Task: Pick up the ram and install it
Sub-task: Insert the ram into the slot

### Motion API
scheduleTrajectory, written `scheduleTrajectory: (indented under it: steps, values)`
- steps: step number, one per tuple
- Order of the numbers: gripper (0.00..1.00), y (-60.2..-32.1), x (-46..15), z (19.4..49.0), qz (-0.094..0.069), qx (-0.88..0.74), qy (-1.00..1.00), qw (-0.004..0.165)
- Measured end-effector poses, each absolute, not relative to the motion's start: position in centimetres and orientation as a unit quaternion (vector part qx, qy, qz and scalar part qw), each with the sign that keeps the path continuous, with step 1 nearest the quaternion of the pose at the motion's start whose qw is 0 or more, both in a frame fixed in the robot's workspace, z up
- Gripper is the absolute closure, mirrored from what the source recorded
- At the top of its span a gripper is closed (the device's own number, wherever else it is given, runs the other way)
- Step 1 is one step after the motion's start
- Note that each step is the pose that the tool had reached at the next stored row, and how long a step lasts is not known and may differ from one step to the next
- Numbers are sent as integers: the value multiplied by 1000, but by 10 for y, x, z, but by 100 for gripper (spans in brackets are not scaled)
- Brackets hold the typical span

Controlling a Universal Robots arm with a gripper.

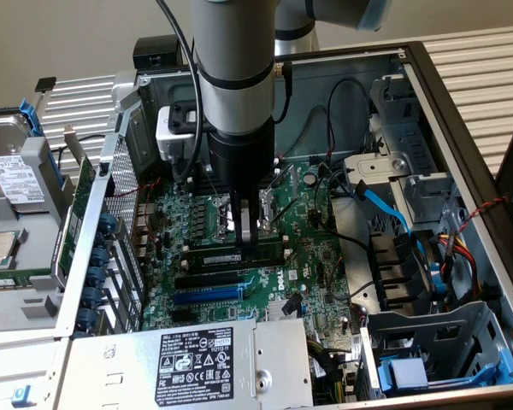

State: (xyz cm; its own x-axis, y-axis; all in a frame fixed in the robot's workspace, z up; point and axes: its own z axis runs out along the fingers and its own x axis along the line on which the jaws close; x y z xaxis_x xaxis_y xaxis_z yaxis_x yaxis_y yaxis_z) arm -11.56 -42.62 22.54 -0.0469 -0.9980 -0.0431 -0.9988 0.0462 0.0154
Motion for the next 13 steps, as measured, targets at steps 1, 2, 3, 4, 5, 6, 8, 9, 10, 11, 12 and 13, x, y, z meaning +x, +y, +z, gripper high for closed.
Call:
scheduleTrajectory:
  steps: [1,2,3,4,5,6,8,9,10,11,12,13]
  values:
    - [80,-426,-116,225,20,-690,723,10]
    - [80,-426,-116,225,20,-690,723,10]
    - [73,-426,-116,226,20,-690,723,10]
    - [73,-426,-116,227,20,-690,723,10]
    - [73,-426,-116,228,20,-690,723,10]
    - [73,-426,-116,230,20,-690,723,10]
    - [73,-426,-116,232,20,-690,723,10]
    - [73,-426,-116,234,20,-690,723,10]
    - [73,-426,-116,235,20,-690,723,10]
    - [73,-426,-116,236,20,-690,723,10]
    - [73,-426,-116,236,20,-690,723,10]
    - [73,-426,-116,237,20,-690,723,10]
